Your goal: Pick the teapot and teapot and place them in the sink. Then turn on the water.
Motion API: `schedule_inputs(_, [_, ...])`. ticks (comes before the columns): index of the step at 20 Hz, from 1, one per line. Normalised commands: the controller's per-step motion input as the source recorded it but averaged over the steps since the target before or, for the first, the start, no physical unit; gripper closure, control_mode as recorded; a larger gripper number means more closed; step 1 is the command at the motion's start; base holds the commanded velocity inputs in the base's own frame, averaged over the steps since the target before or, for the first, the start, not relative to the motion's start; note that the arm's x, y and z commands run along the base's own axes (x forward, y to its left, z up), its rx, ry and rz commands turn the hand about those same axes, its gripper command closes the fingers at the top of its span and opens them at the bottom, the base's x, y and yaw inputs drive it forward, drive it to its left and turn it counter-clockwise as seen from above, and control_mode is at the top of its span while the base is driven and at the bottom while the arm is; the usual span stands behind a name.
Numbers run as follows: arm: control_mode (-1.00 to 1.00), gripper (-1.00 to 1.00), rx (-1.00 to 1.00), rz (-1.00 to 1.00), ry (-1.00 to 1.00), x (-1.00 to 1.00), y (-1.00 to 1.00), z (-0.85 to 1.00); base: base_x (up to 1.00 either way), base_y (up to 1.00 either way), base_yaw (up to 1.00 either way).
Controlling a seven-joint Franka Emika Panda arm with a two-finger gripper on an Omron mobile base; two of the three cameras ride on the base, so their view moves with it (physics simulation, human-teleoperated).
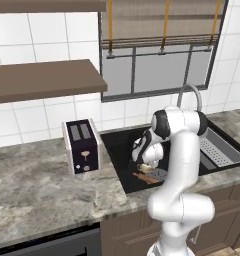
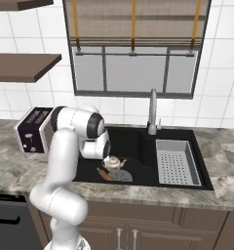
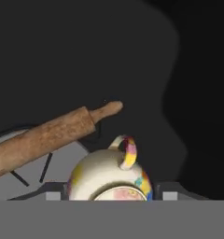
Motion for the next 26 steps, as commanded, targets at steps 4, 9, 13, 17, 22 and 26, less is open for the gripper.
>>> schedule_inputs(4, [-1.0,-1.0,0.0,-0.05,0.0,-0.38,0.0,1.0,0.0,0.0,0.0])
schedule_inputs(9, [-1.0,-1.0,0.0,-0.01,-0.01,-0.39,0.0,1.0,0.0,0.0,0.0])
schedule_inputs(13, [-1.0,-1.0,-0.07,0.02,-0.08,-0.38,-0.02,1.0,0.0,0.0,0.0])
schedule_inputs(17, [-1.0,-1.0,-0.14,0.12,-0.12,-0.36,-0.08,1.0,0.0,0.0,0.0])
schedule_inputs(22, [-1.0,-1.0,-0.21,0.21,-0.03,-0.26,-0.09,1.0,0.0,0.0,0.0])
schedule_inputs(26, [-1.0,-1.0,-0.18,0.23,0.0,-0.22,0.0,0.8,0.0,0.0,0.0])
